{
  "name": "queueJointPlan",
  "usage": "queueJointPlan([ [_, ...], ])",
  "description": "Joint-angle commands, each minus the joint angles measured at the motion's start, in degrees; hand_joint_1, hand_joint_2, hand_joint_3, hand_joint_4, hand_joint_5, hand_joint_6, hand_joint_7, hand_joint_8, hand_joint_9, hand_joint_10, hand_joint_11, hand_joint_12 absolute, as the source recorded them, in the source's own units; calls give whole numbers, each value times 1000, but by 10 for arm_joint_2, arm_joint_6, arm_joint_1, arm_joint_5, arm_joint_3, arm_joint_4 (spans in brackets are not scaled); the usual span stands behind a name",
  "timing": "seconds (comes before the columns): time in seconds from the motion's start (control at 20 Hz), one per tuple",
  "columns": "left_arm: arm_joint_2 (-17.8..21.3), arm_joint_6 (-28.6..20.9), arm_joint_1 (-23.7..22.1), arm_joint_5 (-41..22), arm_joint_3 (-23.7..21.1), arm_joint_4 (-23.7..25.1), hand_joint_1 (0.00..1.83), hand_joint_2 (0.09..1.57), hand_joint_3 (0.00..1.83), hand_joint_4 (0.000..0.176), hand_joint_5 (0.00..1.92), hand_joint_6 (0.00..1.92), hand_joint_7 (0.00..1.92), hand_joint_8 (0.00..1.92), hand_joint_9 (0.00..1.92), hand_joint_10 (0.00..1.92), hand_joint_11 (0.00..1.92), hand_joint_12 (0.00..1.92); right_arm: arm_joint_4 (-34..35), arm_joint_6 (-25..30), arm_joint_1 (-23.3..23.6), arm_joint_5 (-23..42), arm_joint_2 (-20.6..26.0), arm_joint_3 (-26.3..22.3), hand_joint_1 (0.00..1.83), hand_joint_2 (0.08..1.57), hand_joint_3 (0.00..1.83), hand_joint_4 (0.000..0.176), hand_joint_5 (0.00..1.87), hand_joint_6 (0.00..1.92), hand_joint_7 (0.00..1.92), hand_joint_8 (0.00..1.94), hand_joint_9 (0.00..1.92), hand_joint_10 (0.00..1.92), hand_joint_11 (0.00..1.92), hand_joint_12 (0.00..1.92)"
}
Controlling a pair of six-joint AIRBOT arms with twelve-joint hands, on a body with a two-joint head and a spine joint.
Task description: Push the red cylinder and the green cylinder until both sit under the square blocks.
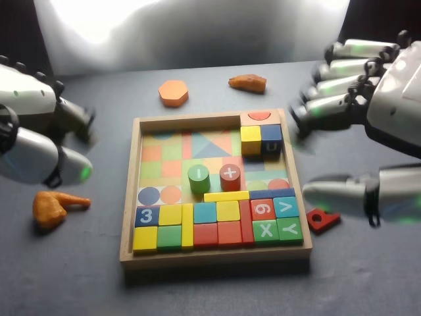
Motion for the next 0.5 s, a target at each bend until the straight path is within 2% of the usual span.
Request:
queueJointPlan([
  [0.0,5,0,-3,-47,0,9,89,1347,16,39,63,4,120,1,124,10,0,626,13,-2,9,70,7,-3,0,1156,36,0,96,147,139,8,30,203,0,95],
  [0.05,5,0,-3,-47,0,9,125,1344,9,36,79,8,119,0,127,8,0,637,24,-11,9,68,7,-5,0,1166,24,0,90,124,120,5,16,197,0,18],
  [0.2,5,-1,-3,-47,0,9,87,1359,6,36,66,7,99,3,114,2,0,566,56,-38,3,79,8,-9,0,1166,18,0,90,115,119,5,21,198,0,0],
  [0.25,5,-1,-3,-47,-2,9,74,1353,2,47,65,5,111,6,120,4,0,564,70,-51,-11,87,9,-10,0,1168,17,0,106,118,137,12,34,204,13,6],
  [0.3,5,-1,-3,-46,-2,9,70,1353,2,47,65,5,114,6,119,3,0,563,77,-51,-23,92,8,-8,0,1168,16,0,112,119,139,12,33,203,14,7],
  [0.45,7,-2,-3,-43,-3,9,82,1360,2,35,59,1,110,2,124,3,0,585,77,-68,-61,114,-17,14,0,1167,14,0,75,96,126,5,27,201,1,1],
])
